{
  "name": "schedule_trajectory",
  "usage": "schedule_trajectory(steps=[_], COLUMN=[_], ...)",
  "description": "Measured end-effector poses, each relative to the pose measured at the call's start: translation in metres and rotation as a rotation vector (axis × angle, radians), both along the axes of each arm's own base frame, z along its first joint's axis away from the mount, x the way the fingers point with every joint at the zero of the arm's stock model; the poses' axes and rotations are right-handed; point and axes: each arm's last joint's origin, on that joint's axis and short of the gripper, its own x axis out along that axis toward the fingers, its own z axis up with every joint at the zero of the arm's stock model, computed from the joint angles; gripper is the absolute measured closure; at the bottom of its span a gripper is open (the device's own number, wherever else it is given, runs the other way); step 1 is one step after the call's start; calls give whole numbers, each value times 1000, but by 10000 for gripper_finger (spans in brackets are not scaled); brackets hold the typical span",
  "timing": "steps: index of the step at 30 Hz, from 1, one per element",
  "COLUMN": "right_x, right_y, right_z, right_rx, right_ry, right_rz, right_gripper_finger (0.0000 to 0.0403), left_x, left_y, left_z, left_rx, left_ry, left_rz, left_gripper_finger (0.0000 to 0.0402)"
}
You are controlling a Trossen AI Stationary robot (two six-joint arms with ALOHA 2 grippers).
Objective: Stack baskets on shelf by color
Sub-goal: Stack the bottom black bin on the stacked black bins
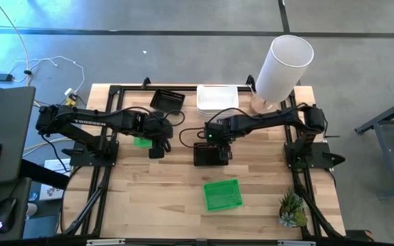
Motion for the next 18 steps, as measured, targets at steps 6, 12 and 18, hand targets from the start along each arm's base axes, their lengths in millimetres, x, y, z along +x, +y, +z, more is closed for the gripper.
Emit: schedule_trajectory(steps=[6,12,18], right_x=[2,2,2], right_y=[0,0,0], right_z=[-12,-13,-13], right_rx=[5,25,30], right_ry=[34,34,29], right_rz=[-14,-23,-23], right_gripper_finger=[234,327,392], left_x=[0,0,-1], left_y=[1,1,2], left_z=[0,0,0], left_rx=[19,21,58], left_ry=[4,5,10], left_rz=[9,10,27], left_gripper_finger=[261,261,261])
